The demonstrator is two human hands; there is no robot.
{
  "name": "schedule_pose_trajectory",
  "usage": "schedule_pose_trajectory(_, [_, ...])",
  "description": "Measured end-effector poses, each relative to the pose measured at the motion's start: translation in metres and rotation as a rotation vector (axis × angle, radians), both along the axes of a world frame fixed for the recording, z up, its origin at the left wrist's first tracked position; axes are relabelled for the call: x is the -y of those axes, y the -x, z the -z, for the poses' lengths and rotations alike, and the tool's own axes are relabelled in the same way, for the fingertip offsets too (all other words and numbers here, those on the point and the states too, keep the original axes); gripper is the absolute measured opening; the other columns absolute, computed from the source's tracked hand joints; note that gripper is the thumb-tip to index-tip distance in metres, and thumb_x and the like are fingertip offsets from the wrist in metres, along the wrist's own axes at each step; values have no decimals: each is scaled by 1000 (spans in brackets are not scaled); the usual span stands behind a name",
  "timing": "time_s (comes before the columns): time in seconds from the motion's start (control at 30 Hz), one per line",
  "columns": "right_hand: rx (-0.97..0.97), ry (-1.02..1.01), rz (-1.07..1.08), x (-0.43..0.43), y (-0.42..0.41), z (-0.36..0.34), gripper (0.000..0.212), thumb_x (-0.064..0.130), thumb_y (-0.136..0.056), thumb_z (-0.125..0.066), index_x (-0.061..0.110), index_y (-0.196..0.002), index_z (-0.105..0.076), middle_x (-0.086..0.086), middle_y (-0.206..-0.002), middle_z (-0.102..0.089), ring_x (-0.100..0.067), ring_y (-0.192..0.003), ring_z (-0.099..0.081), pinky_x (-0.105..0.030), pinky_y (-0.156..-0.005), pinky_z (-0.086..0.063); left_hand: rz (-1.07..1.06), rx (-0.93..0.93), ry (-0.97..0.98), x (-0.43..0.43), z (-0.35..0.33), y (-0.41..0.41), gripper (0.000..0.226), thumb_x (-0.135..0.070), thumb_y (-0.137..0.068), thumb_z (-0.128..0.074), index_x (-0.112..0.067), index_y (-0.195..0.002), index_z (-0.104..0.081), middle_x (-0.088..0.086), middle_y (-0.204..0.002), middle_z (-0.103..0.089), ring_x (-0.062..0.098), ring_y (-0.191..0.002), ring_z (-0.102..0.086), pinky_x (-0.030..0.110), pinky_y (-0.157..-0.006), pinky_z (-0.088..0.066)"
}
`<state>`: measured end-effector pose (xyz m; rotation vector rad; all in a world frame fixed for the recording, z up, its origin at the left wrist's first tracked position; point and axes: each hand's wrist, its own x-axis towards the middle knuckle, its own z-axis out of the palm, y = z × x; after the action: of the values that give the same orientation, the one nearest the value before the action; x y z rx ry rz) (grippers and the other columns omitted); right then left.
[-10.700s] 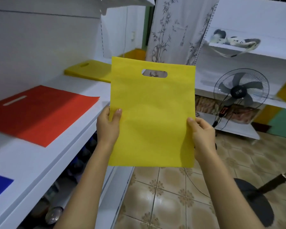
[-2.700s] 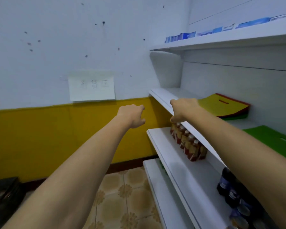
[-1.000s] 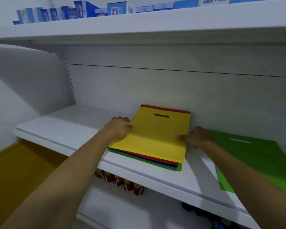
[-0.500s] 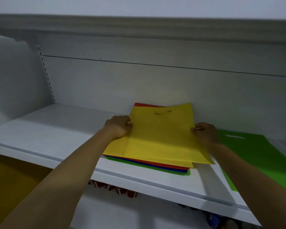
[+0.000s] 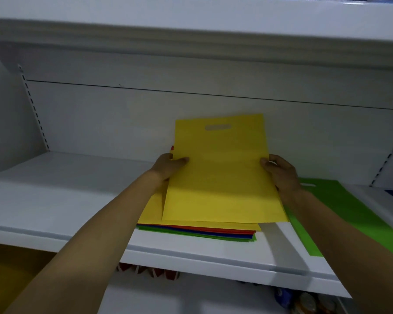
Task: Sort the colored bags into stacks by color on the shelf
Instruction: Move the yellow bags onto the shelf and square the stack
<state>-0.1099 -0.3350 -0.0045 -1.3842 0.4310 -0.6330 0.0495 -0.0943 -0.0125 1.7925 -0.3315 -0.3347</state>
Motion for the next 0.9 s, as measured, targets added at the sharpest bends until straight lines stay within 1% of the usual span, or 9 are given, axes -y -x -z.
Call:
schedule_pose_trajectory(0.07, [-12,-1,42,0,2,0,9,11,-90,-64,20,-87,-65,-5,-92,-67,-17,-75,-64,-28,-62,-55,49,-20,62,1,-3,3,36,-25,-90,-67,-7,-121,-60,13,-125,-63,28,-105,-64,41,-93,-52])
schedule_pose_trajectory(0.13, [-41,5,87,1,4,1,5,12,-89,-66,16,-93,-66,-11,-102,-66,-19,-78,-64,-34,-72,-53,68,81,27,3,-7,5,29,-20,-93,-63,-7,-119,-62,7,-118,-64,24,-98,-64,35,-85,-53])
schedule_pose_trajectory(0.23, [-85,43,143,4,9,0,21,16,-89,-67,9,-108,-65,-11,-108,-63,-16,-78,-62,-25,-66,-52,51,236,11,10,-16,9,23,-19,-96,-58,-10,-116,-63,4,-104,-62,17,-81,-62,26,-68,-52])
schedule_pose_trajectory(0.37, [-222,156,197,13,22,-1,36,23,-92,-63,6,-124,-60,-4,-115,-57,-21,-104,-58,-23,-81,-43,71,315,4,27,-16,15,15,-23,-96,-57,-16,-108,-62,7,-101,-64,23,-86,-63,37,-79,-53])
schedule_pose_trajectory(0.5, [-187,53,214,30,48,2,16,14,-92,-63,9,-108,-65,-10,-109,-65,-19,-78,-63,-25,-67,-52,127,365,16,52,-18,32,13,-22,-96,-57,-18,-108,-62,6,-105,-65,27,-96,-64,39,-85,-53])
schedule_pose_trajectory(0.57, [-176,43,226,43,66,3,4,12,-92,-62,13,-95,-64,-13,-106,-67,-19,-76,-64,-29,-65,-52,138,387,16,69,-19,41,14,-23,-95,-58,-16,-105,-63,10,-105,-67,30,-96,-64,42,-84,-54])
schedule_pose_trajectory(0.63, [-172,67,240,57,85,3,5,12,-93,-60,14,-90,-63,-11,-99,-67,-18,-75,-64,-28,-62,-51,142,393,7,89,-20,53,18,-24,-95,-59,-13,-109,-64,9,-106,-66,26,-94,-64,36,-81,-54])
schedule_pose_trajectory(0.77, [-164,110,292,86,122,2,6,12,-94,-58,14,-92,-63,-6,-90,-66,-19,-74,-62,-30,-64,-51,159,410,-2,129,-20,86,23,-20,-95,-58,-10,-115,-64,8,-109,-65,21,-93,-61,28,-76,-48])
schedule_pose_trajectory(0.9, [-166,190,399,120,164,2,12,14,-95,-57,10,-105,-63,-8,-95,-63,-22,-78,-59,-30,-68,-51,170,448,-34,173,-27,122,23,-21,-95,-57,-10,-113,-65,3,-102,-63,18,-88,-59,24,-69,-41])
